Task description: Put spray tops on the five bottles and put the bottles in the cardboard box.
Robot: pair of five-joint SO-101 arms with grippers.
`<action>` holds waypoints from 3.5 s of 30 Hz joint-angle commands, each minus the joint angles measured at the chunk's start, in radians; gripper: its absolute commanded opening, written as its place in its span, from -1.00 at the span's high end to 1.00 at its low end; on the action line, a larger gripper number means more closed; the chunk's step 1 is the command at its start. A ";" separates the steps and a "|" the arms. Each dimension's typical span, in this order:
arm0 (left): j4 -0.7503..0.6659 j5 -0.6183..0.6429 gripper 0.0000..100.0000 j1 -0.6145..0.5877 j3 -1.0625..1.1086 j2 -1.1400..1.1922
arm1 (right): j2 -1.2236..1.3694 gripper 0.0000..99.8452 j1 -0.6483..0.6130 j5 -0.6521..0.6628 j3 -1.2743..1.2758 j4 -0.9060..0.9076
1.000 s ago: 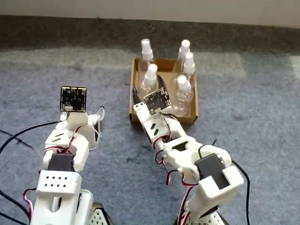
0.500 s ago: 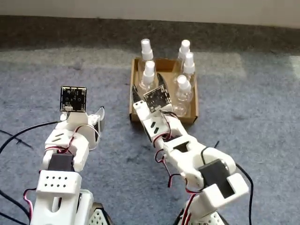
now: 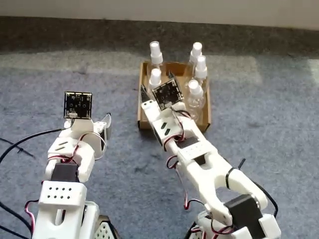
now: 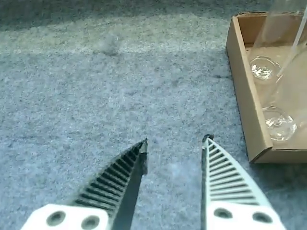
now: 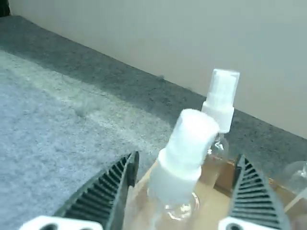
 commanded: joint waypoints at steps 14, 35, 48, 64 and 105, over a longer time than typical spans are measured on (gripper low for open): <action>-0.023 0.005 0.64 0.019 -0.002 -0.005 | -0.286 0.47 0.010 0.008 -0.460 0.559; -0.018 0.009 0.64 -0.099 -0.054 -0.015 | -1.187 0.99 0.147 0.011 0.311 0.808; 0.025 0.006 0.64 -0.225 -0.022 -0.180 | -1.572 0.99 0.325 0.009 0.561 1.171; 0.253 -0.226 0.64 -0.228 0.286 -0.654 | -1.593 0.99 0.519 0.014 0.812 1.280; 0.816 -0.781 0.64 -0.223 0.398 -0.697 | -1.583 0.99 0.593 0.014 0.845 1.285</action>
